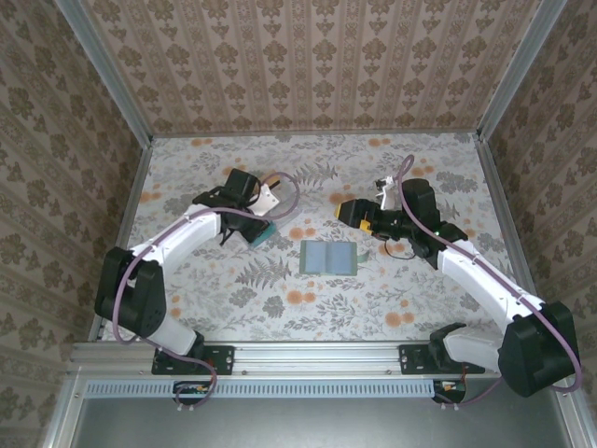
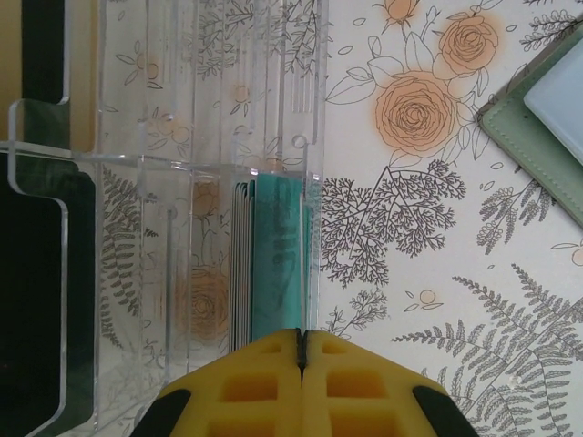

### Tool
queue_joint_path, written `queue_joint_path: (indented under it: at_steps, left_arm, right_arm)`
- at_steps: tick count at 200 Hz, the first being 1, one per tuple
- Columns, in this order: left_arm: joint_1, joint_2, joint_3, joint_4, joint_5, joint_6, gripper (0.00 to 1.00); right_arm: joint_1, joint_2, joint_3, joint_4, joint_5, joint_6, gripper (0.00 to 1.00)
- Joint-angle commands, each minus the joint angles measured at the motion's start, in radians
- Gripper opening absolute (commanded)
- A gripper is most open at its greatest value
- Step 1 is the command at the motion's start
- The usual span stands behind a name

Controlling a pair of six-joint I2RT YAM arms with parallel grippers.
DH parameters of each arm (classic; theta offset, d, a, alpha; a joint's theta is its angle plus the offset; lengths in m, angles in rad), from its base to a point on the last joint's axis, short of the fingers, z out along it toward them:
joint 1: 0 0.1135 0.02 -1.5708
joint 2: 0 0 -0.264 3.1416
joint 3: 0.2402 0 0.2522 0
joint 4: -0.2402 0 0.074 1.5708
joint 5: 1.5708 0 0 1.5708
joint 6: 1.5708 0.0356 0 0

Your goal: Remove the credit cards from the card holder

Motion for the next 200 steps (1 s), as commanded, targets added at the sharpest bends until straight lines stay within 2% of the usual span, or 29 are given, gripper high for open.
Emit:
queue_joint_path:
  at_steps: [1, 68, 134, 200]
  left_arm:
    - [0.006, 0.024, 0.031, 0.012, -0.013, 0.038, 0.00]
    - [0.008, 0.047, 0.022, 0.044, -0.063, 0.073, 0.00]
    - [0.007, 0.073, -0.015, 0.097, -0.036, 0.077, 0.00]
    - [0.007, 0.136, -0.020, 0.076, -0.036, 0.061, 0.00]
  right_arm:
    - [-0.009, 0.008, 0.021, -0.013, 0.003, -0.013, 1.00]
    - [-0.012, 0.018, 0.019, -0.005, -0.008, -0.010, 1.00]
    - [-0.012, 0.018, 0.007, 0.009, -0.013, -0.001, 1.00]
    - [-0.012, 0.017, -0.003, 0.018, -0.011, 0.004, 1.00]
